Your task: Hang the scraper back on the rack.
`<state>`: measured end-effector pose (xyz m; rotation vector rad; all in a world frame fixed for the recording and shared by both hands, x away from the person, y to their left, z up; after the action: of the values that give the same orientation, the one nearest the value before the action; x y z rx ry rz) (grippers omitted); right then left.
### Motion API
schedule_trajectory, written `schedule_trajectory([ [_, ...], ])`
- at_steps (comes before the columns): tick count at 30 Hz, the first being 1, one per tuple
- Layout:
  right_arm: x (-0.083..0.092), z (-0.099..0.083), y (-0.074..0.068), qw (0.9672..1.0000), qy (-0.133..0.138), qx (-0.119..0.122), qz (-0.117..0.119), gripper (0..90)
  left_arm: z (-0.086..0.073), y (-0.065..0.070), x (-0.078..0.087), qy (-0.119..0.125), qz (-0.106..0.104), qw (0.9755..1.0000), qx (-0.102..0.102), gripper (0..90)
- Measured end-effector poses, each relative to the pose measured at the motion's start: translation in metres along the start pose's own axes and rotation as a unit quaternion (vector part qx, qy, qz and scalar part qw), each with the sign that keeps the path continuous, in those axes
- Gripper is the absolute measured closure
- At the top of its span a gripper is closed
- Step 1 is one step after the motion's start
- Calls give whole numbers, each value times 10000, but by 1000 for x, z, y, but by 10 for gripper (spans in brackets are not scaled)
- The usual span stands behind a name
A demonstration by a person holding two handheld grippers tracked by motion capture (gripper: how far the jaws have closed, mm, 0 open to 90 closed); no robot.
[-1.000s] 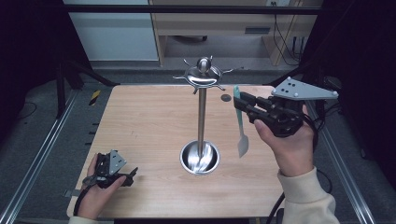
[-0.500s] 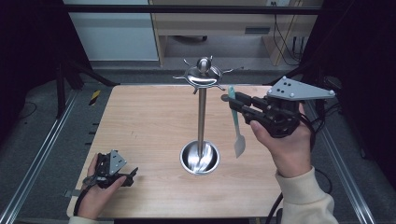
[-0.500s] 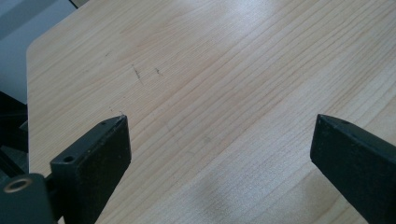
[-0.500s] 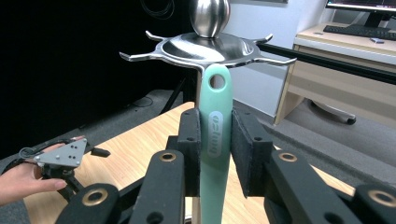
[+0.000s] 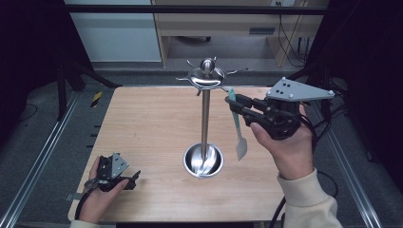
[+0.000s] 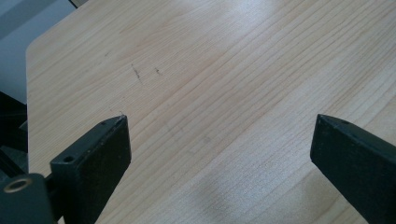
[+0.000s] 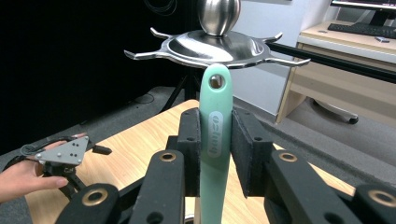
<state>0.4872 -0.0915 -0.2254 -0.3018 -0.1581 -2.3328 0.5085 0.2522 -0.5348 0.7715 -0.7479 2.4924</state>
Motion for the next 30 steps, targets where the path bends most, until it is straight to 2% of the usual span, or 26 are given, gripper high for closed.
schedule_trajectory([
  [30, -17, 0, 1, 10000, -12, -78, -25, 742, 0, 1, 0, -9, -3, 10000, -22, 49],
])
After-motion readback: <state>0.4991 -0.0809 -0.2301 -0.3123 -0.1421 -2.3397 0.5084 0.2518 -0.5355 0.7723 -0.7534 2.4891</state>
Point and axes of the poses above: each handheld gripper's, and its own axes: x roughly backward along the jaws, z roughly out of its top, y roughly to its right, the point moved 10 cm from there along -x, roughly forward along the jaws, and after that the axes turned 1 degree about z, right-handed, at the moved point
